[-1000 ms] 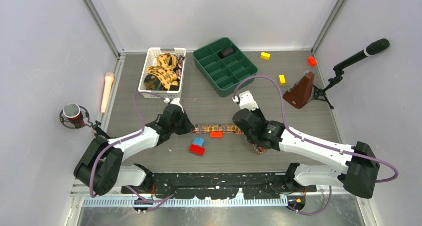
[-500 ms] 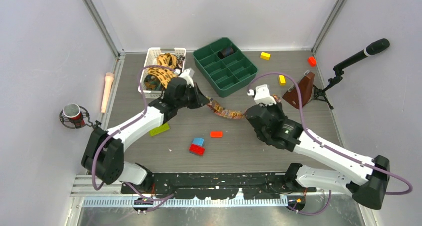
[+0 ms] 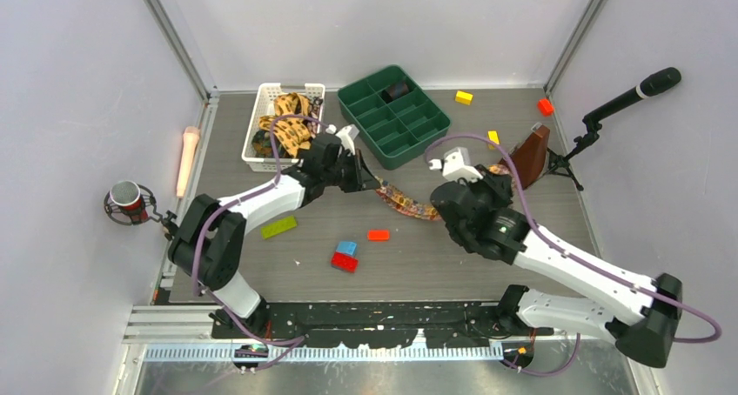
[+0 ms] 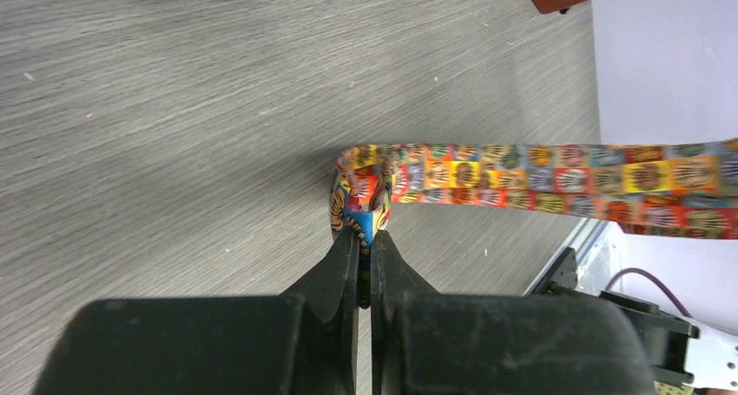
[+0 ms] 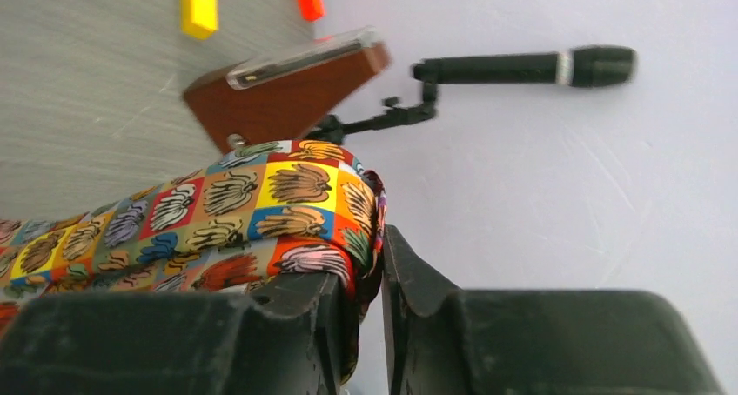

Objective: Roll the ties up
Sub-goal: Flatten out the tie at the center of the board.

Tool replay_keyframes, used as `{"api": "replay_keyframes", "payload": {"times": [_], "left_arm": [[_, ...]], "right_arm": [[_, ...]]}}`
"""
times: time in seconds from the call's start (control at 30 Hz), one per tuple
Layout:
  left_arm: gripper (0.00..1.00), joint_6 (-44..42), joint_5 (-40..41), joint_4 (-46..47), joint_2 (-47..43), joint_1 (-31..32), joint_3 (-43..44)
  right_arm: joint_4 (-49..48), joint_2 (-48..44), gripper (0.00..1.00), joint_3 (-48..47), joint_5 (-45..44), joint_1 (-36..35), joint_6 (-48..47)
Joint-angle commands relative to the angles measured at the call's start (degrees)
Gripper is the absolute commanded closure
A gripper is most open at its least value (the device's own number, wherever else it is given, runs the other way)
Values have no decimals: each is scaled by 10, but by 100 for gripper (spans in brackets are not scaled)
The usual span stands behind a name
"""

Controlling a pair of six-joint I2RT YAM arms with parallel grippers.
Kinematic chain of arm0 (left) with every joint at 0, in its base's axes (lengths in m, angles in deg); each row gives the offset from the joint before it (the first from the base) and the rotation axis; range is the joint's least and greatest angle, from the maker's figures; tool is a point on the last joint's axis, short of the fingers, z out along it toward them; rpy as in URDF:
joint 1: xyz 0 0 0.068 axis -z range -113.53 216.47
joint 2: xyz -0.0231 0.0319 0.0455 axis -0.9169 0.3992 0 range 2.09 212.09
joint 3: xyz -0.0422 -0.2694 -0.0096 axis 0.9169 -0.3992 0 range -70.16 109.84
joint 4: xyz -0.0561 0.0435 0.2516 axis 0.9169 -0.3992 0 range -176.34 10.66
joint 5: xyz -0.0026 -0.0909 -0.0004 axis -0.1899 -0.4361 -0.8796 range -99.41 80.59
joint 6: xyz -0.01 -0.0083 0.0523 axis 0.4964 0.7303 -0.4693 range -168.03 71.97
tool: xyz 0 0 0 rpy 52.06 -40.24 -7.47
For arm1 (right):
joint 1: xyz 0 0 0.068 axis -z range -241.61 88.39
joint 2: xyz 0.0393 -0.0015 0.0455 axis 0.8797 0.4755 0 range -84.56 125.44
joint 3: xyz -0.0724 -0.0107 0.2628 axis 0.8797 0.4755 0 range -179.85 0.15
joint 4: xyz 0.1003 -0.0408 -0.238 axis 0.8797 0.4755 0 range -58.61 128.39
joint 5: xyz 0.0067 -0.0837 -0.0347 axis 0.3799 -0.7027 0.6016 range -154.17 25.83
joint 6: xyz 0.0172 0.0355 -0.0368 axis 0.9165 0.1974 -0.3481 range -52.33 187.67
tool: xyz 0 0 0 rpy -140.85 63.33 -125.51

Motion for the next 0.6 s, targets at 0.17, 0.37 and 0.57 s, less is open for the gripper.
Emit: {"api": "replay_keyframes", "payload": {"times": [0.17, 0.37, 0.57], "left_arm": [[100, -73, 110, -95, -91, -31, -5], [100, -103, 173, -152, -162, -83, -4], [100, -163, 204, -229, -171, -92, 52]], "right_arm": [[-86, 94, 16, 63, 322, -6, 243], [-212, 9, 7, 103, 513, -5, 289], [-192, 22, 6, 91, 519, 12, 302]]}}
